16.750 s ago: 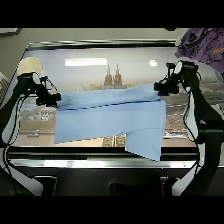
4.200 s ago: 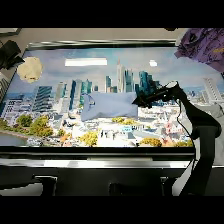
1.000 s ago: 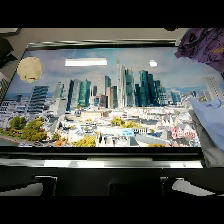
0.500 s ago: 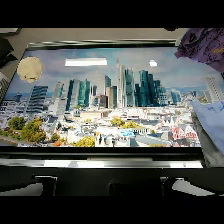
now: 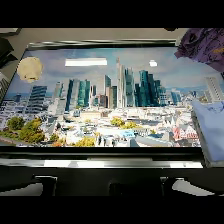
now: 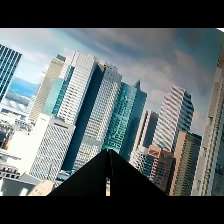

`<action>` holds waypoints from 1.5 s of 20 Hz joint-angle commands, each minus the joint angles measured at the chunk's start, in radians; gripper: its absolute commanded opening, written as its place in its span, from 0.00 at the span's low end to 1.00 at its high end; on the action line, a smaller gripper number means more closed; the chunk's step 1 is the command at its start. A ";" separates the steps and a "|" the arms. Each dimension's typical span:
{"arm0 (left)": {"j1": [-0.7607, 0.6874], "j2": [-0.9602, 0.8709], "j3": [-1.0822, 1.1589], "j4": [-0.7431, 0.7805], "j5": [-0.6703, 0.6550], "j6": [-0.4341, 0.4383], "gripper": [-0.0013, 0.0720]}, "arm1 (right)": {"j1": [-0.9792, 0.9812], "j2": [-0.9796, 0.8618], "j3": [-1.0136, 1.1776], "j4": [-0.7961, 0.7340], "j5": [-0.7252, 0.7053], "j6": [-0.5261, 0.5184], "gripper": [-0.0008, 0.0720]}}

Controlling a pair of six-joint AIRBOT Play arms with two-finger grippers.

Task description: Fold the clothes and pants, and hang the long-sleeved shirts on hangers.

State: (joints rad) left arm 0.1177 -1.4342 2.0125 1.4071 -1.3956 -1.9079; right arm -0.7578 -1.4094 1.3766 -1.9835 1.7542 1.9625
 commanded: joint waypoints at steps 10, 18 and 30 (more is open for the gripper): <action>-0.001 0.000 -0.020 0.000 -0.100 0.127 0.04 | 0.149 0.001 0.116 0.627 -0.314 -0.271 0.16; -0.098 0.290 -0.566 0.045 0.040 0.269 0.04 | 0.972 0.018 0.117 0.658 -0.482 -0.421 0.06; -0.101 0.351 -0.621 0.041 0.035 0.293 0.04 | 1.292 0.048 0.117 0.584 -0.647 -0.404 0.06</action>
State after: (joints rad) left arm 0.0174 -1.0874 1.3972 1.4498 -1.3617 -1.6180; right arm 0.5144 -1.3628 1.4925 -1.3911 1.1282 1.5597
